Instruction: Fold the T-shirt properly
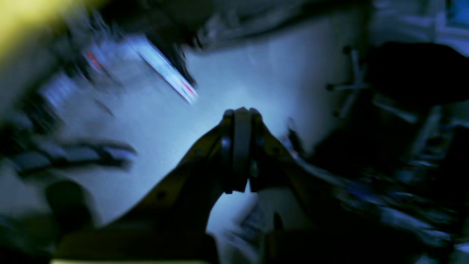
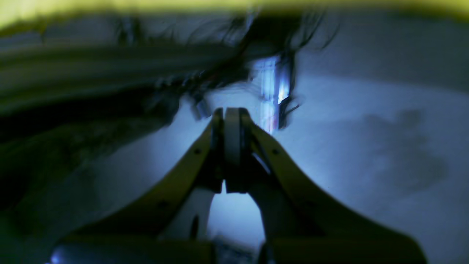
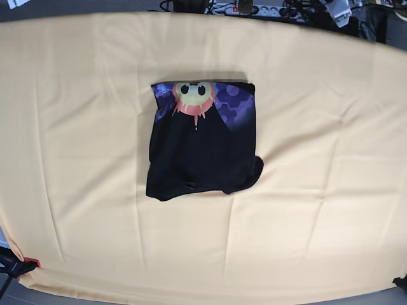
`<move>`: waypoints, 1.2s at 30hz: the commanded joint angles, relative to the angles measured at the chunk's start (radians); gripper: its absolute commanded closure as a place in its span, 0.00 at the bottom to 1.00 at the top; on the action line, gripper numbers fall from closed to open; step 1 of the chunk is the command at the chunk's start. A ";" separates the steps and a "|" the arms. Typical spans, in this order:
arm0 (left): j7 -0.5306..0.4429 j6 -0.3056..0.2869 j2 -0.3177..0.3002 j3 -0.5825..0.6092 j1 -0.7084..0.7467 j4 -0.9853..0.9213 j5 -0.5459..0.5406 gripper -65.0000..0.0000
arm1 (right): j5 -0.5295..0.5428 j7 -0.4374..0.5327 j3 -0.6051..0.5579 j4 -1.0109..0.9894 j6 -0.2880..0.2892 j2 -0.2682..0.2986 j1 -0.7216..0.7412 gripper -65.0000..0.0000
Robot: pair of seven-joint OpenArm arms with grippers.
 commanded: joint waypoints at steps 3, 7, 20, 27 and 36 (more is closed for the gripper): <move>-0.072 -0.047 0.051 0.067 0.076 -0.074 0.073 1.00 | 0.014 0.000 -0.119 -0.078 0.001 0.010 -0.034 1.00; -0.188 -0.044 0.085 0.223 0.045 -0.229 0.214 1.00 | -0.146 0.118 -0.305 -0.227 0.001 0.046 0.017 1.00; -0.850 -0.045 0.290 0.586 -0.497 -1.117 0.798 1.00 | -0.887 0.872 -0.771 -1.002 0.001 0.131 0.464 1.00; -1.461 0.109 0.406 0.703 -0.751 -1.600 1.212 1.00 | -1.241 1.302 -0.961 -1.361 -0.172 0.126 0.699 1.00; -1.522 0.359 0.553 0.827 -0.819 -1.702 1.194 1.00 | -1.242 1.310 -1.117 -1.426 -0.415 0.036 0.806 1.00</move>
